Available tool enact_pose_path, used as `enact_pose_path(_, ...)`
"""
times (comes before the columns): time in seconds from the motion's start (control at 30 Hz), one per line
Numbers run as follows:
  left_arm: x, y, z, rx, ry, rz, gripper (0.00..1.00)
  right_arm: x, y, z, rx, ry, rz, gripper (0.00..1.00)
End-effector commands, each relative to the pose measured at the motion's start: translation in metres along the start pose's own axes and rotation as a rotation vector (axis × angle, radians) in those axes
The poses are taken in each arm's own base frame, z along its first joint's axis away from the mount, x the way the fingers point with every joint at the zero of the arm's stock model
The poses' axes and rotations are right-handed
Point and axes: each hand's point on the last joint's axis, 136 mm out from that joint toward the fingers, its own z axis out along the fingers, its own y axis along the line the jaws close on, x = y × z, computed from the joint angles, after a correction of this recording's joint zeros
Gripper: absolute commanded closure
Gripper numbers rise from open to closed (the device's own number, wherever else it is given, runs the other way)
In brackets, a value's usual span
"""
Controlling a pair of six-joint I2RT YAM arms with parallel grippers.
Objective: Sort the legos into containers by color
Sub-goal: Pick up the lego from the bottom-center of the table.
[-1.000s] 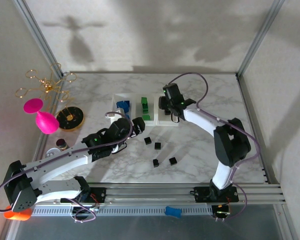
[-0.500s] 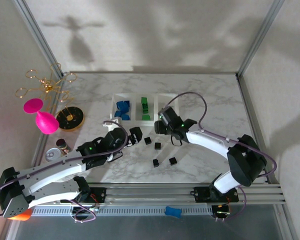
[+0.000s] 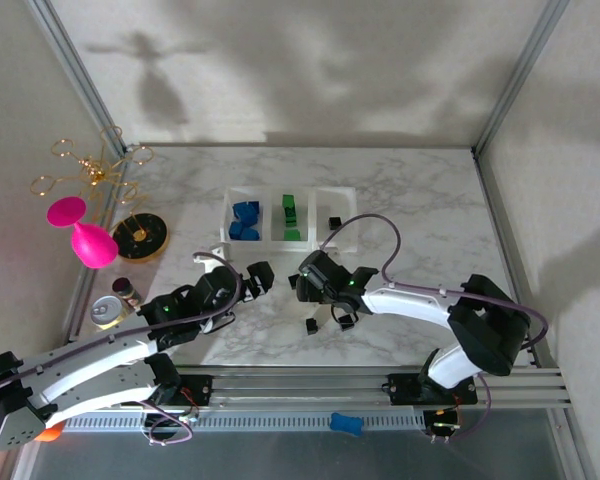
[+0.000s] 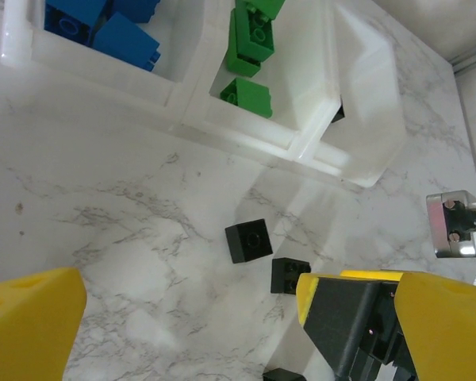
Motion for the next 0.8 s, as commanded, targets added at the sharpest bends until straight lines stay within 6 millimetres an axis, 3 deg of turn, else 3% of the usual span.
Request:
enact_pose_path(0.0,0.005,0.01,0.0,-0.032,0.003,-0.009,0.0,0.001,-0.003,0.008,0.046,-0.022,0.039,0.31)
enact_pose_path(0.5,0.006,0.017,0.003,-0.055,-0.012,-0.024,0.0,0.005,-0.009,0.036,0.117,-0.026,-0.027,0.49)
enact_pose_path(0.77,0.006,0.016,0.004,-0.059,-0.01,-0.019,0.0,0.006,-0.011,0.036,0.123,-0.025,-0.042,0.63)
